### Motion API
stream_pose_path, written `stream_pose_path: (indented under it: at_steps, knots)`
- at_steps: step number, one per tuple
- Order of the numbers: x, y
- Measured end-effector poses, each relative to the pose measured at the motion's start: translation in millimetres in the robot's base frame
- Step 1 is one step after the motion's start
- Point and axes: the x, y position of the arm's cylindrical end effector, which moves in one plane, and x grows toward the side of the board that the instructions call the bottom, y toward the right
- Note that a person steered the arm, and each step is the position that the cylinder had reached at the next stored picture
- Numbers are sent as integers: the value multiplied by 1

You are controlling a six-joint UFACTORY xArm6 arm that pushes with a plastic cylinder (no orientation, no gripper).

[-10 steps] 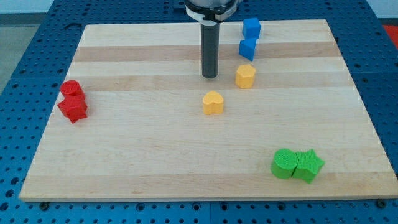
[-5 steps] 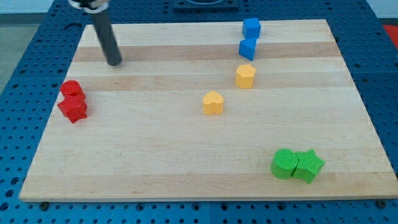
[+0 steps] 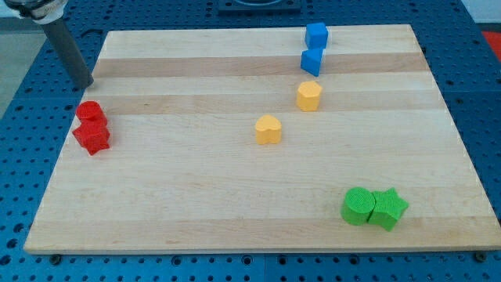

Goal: Point at the red circle

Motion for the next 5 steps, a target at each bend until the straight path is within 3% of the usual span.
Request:
stream_pose_path:
  at_steps: [5]
  knots:
    - [47,0]
